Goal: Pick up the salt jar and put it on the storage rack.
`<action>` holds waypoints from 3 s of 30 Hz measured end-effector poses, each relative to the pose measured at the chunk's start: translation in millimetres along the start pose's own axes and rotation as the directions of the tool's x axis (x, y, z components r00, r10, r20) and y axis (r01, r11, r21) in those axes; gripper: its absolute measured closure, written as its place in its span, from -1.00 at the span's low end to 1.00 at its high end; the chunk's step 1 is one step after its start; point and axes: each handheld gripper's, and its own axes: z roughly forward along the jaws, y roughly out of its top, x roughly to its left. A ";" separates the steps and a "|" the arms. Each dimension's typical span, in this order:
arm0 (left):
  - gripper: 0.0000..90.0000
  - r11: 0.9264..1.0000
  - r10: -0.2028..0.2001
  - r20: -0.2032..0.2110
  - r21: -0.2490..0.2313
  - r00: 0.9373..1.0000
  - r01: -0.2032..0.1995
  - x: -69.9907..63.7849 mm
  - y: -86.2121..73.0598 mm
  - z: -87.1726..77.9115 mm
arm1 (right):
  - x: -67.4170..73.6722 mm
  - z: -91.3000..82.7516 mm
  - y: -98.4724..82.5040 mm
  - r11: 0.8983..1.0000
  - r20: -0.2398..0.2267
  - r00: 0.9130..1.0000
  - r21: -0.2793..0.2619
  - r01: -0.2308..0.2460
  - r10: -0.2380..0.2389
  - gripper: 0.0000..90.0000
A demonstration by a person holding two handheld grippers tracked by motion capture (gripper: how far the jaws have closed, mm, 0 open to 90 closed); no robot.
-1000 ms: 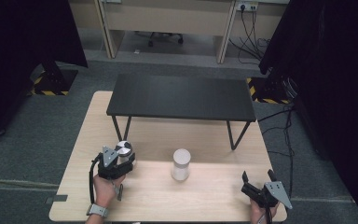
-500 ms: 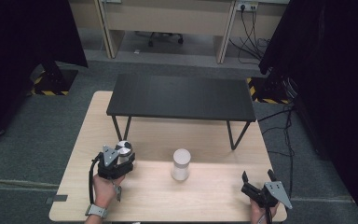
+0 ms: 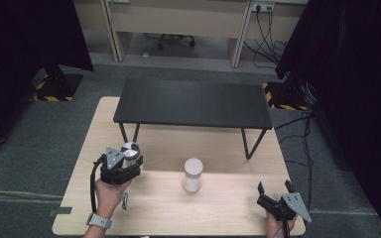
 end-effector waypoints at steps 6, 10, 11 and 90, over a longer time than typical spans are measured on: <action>-0.32 1.000 0.014 -0.010 0.002 1.000 -0.014 -2.1 16.2 -6.8 | -0.5 -0.2 -0.7 1.000 -0.001 1.000 -0.004 -0.005 0.005 -0.99; -0.32 1.000 0.015 -0.012 -0.001 1.000 -0.015 -4.6 27.8 -12.8 | -1.1 -0.6 -1.1 1.000 -0.003 1.000 -0.007 -0.010 0.010 -0.99; -0.32 1.000 0.018 -0.009 0.001 1.000 -0.018 -4.6 31.4 -14.4 | -1.1 -0.6 -1.1 1.000 -0.003 1.000 -0.007 -0.010 0.010 -0.99; -0.32 0.996 0.079 -0.026 -0.042 0.997 -0.080 -14.1 190.7 50.3 | -3.9 0.4 1.3 1.000 -0.024 1.000 0.010 -0.005 0.005 -0.99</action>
